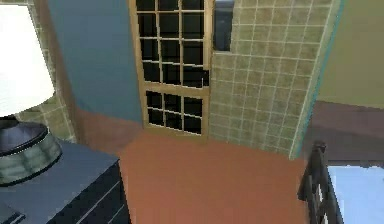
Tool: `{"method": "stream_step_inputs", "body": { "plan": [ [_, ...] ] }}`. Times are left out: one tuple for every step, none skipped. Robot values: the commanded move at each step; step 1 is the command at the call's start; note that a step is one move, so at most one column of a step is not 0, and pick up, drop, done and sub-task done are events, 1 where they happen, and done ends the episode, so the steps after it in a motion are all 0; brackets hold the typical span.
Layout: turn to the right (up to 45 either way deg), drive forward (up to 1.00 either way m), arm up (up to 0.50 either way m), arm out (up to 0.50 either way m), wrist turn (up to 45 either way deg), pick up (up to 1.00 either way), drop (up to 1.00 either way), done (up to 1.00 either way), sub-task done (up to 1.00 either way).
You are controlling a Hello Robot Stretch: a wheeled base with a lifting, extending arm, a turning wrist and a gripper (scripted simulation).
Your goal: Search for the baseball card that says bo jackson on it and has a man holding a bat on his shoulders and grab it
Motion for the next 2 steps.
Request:
{"method": "stream_step_inputs", "body": {
  "plan": [
    [0.0, 0.90, 0.00, 0.00, 0.0, 0.00, 0.00, 0.00, 0.00],
    [-18.0, 0.00, 0.00, 0.00, 0.0, 0.00, 0.00, 0.00, 0.00]
  ]
}}
